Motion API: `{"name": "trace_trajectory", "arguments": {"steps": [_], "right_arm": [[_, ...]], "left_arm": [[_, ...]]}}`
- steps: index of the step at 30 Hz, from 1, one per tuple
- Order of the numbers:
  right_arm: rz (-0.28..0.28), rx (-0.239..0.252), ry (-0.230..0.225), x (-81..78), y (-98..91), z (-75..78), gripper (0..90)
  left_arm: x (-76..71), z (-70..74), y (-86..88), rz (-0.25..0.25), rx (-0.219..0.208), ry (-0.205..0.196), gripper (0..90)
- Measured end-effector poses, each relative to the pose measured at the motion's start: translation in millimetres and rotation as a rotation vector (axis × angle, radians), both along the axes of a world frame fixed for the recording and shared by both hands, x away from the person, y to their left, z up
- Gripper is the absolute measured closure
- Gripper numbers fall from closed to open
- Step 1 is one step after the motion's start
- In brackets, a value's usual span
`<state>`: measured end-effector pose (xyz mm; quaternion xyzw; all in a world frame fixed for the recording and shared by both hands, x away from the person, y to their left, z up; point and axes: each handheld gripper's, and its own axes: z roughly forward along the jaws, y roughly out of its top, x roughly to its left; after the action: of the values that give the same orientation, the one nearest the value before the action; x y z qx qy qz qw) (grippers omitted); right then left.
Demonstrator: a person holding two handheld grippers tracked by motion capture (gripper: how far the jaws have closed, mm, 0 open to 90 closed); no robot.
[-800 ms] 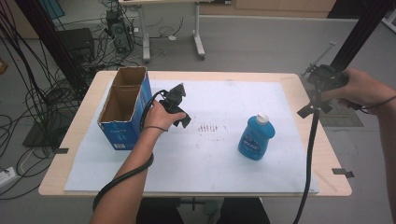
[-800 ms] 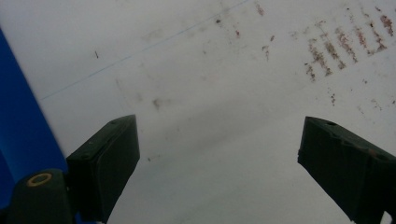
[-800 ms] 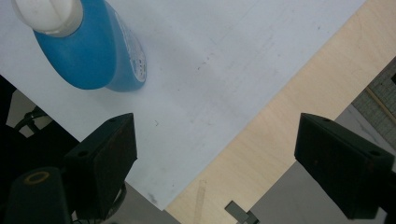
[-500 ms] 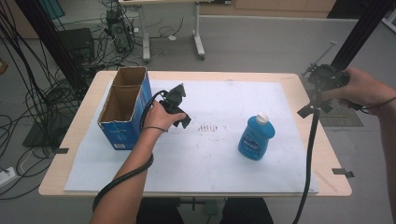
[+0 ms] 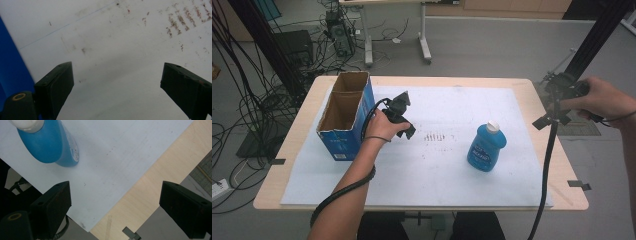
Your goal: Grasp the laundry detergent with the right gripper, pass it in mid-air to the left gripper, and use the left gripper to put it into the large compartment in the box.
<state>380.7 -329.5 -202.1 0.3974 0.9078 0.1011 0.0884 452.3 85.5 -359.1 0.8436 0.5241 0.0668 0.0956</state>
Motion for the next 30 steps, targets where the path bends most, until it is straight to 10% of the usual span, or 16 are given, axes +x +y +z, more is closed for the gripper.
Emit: {"name": "trace_trajectory", "arguments": {"steps": [30], "right_arm": [[-0.007, 0.022, -0.001, -16.2, -13.8, -18.5, 11.4]], "left_arm": [[-12.7, 3.2, -0.3, -0.016, -0.003, 0.023, 11.1]]}}
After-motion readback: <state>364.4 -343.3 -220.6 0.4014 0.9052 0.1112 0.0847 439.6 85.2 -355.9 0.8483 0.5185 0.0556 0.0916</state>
